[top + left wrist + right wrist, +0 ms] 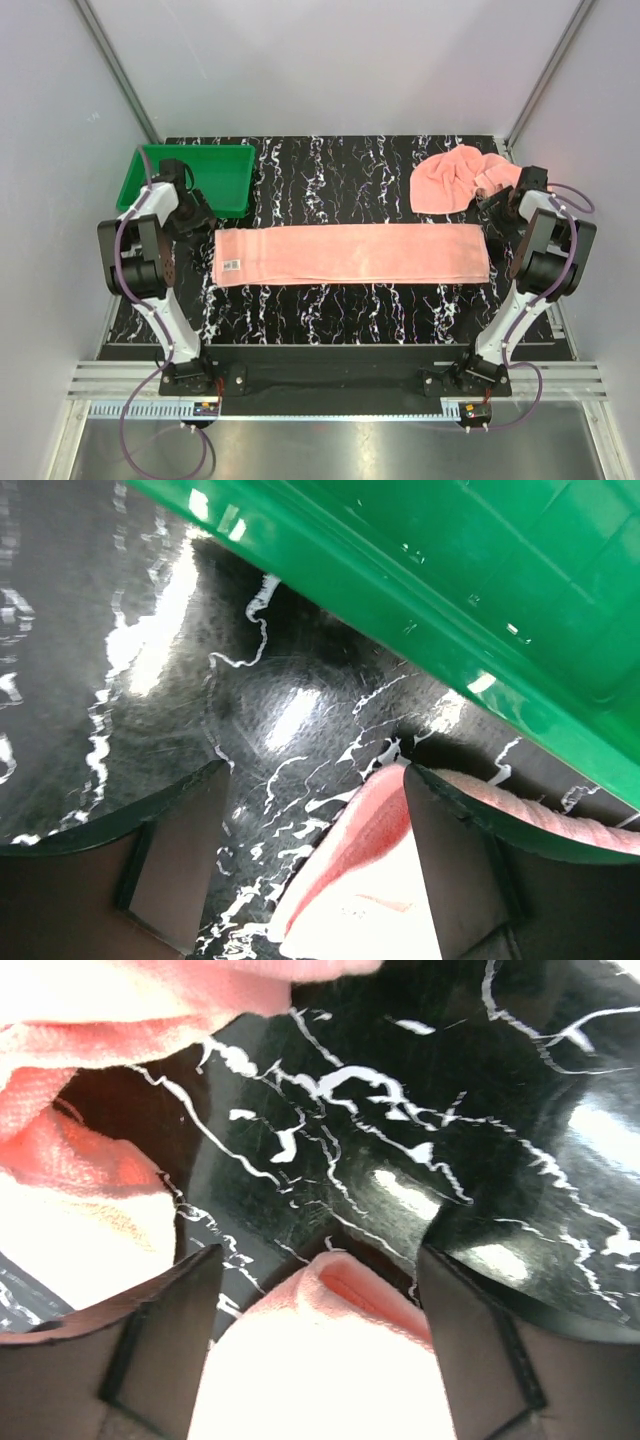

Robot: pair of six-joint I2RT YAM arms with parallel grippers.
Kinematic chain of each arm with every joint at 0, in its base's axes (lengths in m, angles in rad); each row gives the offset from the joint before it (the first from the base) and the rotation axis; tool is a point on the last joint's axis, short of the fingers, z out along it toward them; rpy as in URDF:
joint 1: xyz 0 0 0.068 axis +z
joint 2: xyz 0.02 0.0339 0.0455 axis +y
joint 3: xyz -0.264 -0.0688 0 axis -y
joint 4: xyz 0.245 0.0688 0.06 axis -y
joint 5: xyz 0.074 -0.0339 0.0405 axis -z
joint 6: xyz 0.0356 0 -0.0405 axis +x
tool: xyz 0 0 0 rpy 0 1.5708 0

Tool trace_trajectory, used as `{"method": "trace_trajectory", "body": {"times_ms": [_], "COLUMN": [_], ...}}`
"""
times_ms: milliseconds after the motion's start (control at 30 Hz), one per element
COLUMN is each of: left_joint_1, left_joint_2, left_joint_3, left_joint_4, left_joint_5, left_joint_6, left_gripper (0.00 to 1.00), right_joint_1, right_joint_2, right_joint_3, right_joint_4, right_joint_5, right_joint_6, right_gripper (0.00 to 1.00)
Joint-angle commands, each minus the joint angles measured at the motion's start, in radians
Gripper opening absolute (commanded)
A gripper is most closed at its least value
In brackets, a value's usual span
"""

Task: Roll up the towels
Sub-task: Fold the towel

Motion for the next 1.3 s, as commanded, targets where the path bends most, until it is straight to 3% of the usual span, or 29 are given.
{"method": "trace_trajectory", "body": {"times_ms": [0,133,267,400,467,600,733,1133,1200,1267], "left_joint_1": [0.005,-0.001,-0.001,-0.007,-0.039,-0.118,-0.127,-0.147,-0.145,-0.145], "left_joint_2": [-0.139,-0.312,-0.460,-0.553,-0.589,-0.627,-0.678,-0.675,-0.675,-0.678], "left_joint_3": [-0.036,-0.123,-0.217,-0.272,-0.303,-0.368,-0.453,-0.459,-0.459,-0.458], "left_joint_4": [0.042,0.053,0.062,0.093,0.116,0.124,0.150,0.190,0.196,0.196], "left_joint_5": [-0.041,-0.069,-0.119,0.017,0.077,0.109,0.175,0.341,0.362,0.365], "left_joint_6": [-0.015,-0.041,-0.082,-0.096,-0.081,-0.049,-0.035,-0.030,-0.033,-0.035], "left_gripper": [0.77,0.76,0.78,0.79,0.79,0.79,0.80,0.80,0.80,0.80], "right_joint_1": [-0.001,-0.001,-0.007,-0.076,-0.145,-0.182,-0.184,-0.182,-0.182,-0.182], "right_joint_2": [-0.065,-0.159,-0.259,-0.342,-0.353,-0.339,-0.360,-0.402,-0.403,-0.399], "right_joint_3": [0.038,0.049,0.009,-0.084,-0.172,-0.267,-0.336,-0.483,-0.491,-0.491], "right_joint_4": [-0.055,-0.119,-0.141,-0.109,-0.050,-0.020,-0.012,-0.012,-0.009,-0.003], "right_joint_5": [0.093,0.186,0.247,0.134,-0.034,-0.136,-0.139,-0.080,-0.069,-0.067], "right_joint_6": [-0.036,-0.056,-0.061,-0.062,-0.043,-0.053,-0.061,-0.071,-0.081,-0.084], "right_gripper": [0.88,0.99,1.00,1.00,0.95,0.87,0.87,0.87,0.85,0.77]}}
